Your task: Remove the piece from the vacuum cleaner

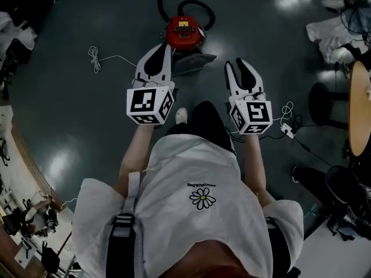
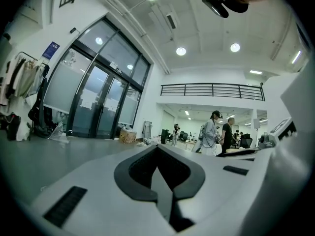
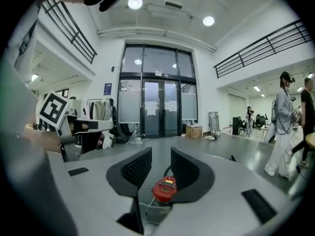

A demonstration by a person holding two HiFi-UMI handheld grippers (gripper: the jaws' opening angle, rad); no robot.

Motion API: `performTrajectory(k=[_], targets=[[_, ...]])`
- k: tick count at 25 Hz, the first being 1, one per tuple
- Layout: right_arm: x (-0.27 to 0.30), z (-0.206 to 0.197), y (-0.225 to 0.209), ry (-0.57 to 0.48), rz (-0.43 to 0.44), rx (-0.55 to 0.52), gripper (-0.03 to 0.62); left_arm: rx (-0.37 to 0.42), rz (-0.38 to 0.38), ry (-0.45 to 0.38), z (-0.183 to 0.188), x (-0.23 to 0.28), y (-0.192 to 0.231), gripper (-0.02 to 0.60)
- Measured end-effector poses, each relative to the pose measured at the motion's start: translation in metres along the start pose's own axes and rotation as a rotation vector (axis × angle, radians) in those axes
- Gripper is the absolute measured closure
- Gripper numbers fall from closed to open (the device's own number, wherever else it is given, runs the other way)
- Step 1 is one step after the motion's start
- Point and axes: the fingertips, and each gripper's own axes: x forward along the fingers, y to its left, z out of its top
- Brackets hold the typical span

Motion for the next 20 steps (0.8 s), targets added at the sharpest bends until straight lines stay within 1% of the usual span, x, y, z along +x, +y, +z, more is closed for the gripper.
performTrajectory(k=[2,3,6,8,10,12,14,16,17,20], targets=[[0.012,0.004,-0.011,-0.002,-0.003,0.009,0.488,-0.014,-0.003,0.012,-0.006,0.013,0.006,0.582],[0.018,0.007,-0.017,-0.015,0.001,0.033,0.488,-0.019,-0.001,0.017,-0.009,0.021,0.010,0.582],[0.041,0.014,-0.031,-0.066,0.065,0.160,0.489,-0.019,0.011,0.040,-0.023,0.050,0.025,0.582],[0.060,0.011,-0.039,-0.058,0.104,0.189,0.490,-0.014,0.028,0.073,-0.036,0.074,0.037,0.583],[0.080,0.004,-0.049,-0.038,0.116,0.152,0.490,0.003,0.042,0.106,-0.045,0.097,0.045,0.582],[0.095,-0.012,-0.056,-0.007,0.136,0.103,0.490,0.043,0.028,0.139,-0.054,0.112,0.044,0.583],[0.110,-0.031,-0.061,0.031,0.156,0.046,0.488,0.109,-0.009,0.183,-0.069,0.125,0.042,0.582],[0.130,-0.051,-0.067,0.077,0.177,-0.023,0.484,0.189,-0.031,0.239,-0.091,0.148,0.047,0.583],[0.142,-0.062,-0.070,0.105,0.193,-0.055,0.436,0.230,-0.040,0.271,-0.105,0.162,0.051,0.582],[0.186,-0.109,-0.073,0.210,0.277,-0.155,0.363,0.346,-0.106,0.401,-0.165,0.215,0.063,0.581]])
